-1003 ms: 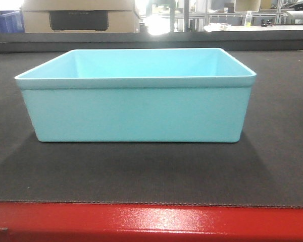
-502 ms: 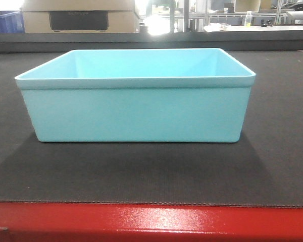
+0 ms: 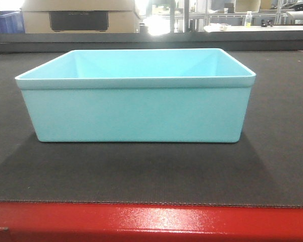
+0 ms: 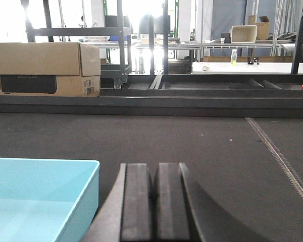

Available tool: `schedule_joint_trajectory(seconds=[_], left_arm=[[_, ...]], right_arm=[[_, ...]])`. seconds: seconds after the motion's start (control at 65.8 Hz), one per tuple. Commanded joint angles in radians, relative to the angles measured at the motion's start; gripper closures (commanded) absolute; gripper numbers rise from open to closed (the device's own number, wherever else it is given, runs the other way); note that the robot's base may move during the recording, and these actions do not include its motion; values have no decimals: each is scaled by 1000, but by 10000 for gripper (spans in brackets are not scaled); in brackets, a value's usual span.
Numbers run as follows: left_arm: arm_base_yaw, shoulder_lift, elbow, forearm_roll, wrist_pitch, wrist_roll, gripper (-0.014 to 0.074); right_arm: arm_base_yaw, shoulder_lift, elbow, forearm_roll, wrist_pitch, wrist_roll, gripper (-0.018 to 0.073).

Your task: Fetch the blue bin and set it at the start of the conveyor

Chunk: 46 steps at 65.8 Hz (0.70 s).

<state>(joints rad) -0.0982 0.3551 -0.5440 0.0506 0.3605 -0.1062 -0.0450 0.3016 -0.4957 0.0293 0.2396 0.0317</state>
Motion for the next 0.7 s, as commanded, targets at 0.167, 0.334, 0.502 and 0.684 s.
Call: schedule_joint_trajectory(seconds=[0.167,0.334,0.502,0.684], left_arm=[[0,-4,1,7,-12,-2,707],[0,-4,1,7,-12,-2,707],[0,-4,1,7,-12,-2,707],[26,-28,22,7,-10,1,707]], right_arm=[[-4,-5,-1,-7,-28,-5,721],[-4,-5,-1,-7,-28,-5,721],[-4,-5,-1,-7,-28,-5,721],[-4,-5,-1,-7,-28,-5,721]])
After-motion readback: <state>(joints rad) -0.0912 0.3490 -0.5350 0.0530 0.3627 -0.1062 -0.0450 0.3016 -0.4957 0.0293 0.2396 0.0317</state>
